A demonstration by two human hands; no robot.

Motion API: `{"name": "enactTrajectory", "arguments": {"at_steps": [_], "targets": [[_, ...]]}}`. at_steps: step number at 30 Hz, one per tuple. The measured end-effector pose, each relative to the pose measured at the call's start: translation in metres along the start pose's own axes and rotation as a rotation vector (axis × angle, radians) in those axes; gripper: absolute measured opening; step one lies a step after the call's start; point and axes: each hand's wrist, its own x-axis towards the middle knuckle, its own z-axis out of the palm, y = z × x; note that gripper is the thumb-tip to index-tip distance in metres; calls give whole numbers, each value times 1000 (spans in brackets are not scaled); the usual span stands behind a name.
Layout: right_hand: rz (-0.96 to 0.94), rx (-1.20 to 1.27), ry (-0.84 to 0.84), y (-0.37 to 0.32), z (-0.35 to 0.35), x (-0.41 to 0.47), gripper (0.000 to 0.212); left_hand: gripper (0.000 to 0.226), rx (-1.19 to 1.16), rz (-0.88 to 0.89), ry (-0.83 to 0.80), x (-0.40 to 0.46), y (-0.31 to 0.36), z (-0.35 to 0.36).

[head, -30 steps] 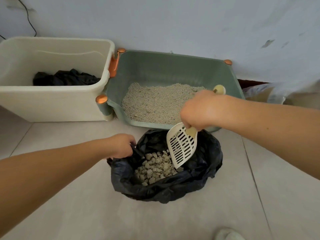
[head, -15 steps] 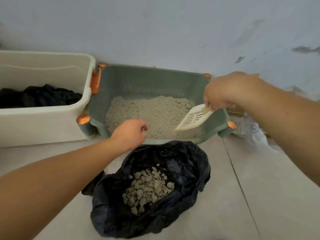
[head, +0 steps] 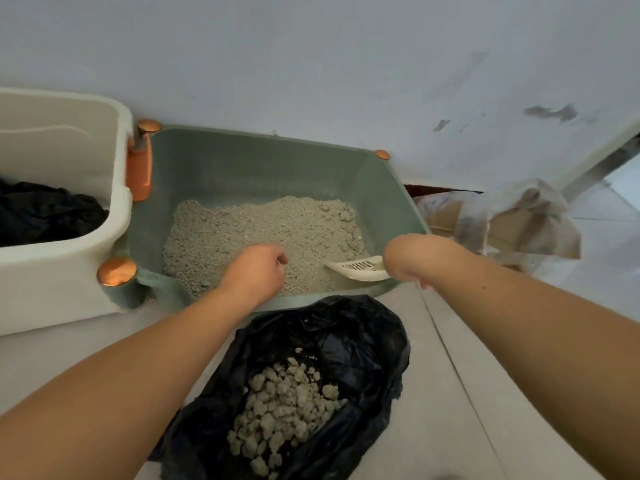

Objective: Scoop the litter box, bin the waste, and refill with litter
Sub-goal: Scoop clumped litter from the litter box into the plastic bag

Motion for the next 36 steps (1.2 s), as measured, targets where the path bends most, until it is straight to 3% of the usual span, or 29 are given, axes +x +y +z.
{"name": "enactTrajectory", "arguments": {"at_steps": [13,20,27,32,36], "targets": [[158,397,66,-20,43,55,35,25,11,67,-43,8,5,32],[186,585,274,-27,49,64,33,26,6,83,-54,8,-6,39],[214,611,189,-28,29,84,38,26,-5,75,-34,10,-10,43],[169,487,90,-30,28,89,35,26,-26,71,-28,11,-12,46],[157,467,111,-32,31,90,30,26,-20,65,-26,11,-11,47]]}}
